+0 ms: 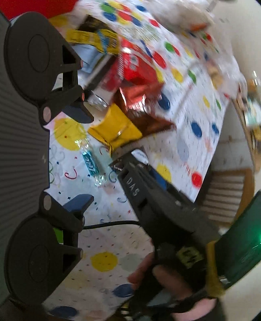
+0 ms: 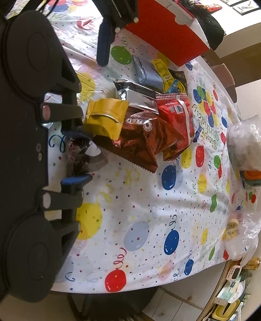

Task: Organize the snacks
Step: 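Grasp the brown chocolate wrapper with the right tool while the left tool grasps the blue candy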

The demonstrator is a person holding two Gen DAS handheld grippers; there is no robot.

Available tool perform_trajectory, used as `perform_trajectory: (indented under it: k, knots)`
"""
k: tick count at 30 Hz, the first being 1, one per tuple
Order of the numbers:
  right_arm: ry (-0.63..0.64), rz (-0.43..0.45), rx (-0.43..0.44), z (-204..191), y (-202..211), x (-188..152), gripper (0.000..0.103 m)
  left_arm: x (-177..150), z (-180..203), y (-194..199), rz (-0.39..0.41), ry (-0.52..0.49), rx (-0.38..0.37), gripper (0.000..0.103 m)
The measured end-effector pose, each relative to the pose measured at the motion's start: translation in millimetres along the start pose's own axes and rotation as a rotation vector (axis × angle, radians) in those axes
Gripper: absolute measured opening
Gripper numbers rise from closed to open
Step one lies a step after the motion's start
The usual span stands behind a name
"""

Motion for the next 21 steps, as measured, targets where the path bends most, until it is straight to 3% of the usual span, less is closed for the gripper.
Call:
perform_trajectory:
  k: [4,7,11,21]
  knots:
    - [-0.023,0.007,0.016,3.4,5.5,-4.5,0.031,2.2,9.1,-12.5,-0.015,-0.13,-0.023,0.058]
    - [-0.049,0.023,0.032,5.7,14.8,-10.1,0.03,6.8,9.8,-20.1,-0.022,-0.165,-0.055,0.057]
    - [-0.09,0.043,0.049,9.4,28.4,-18.5,0.03,11.5,11.3,-31.3,-0.048,-0.207,-0.095,0.04]
    - [-0.158,0.094,0.057,7.3,53.2,-30.7,0.03,5.3,14.8,-32.6,-0.092,-0.13,-0.139,0.012]
Point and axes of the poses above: each gripper's, at about its wrist camera, not at the fingertips, and y roughly against the way its jaws point, z to its right, x to its top, the point moved 9 cm from there along -y, roughly the way its jaws point, and after that the axes turned 8 degrees about x, right-handed, at the moved point
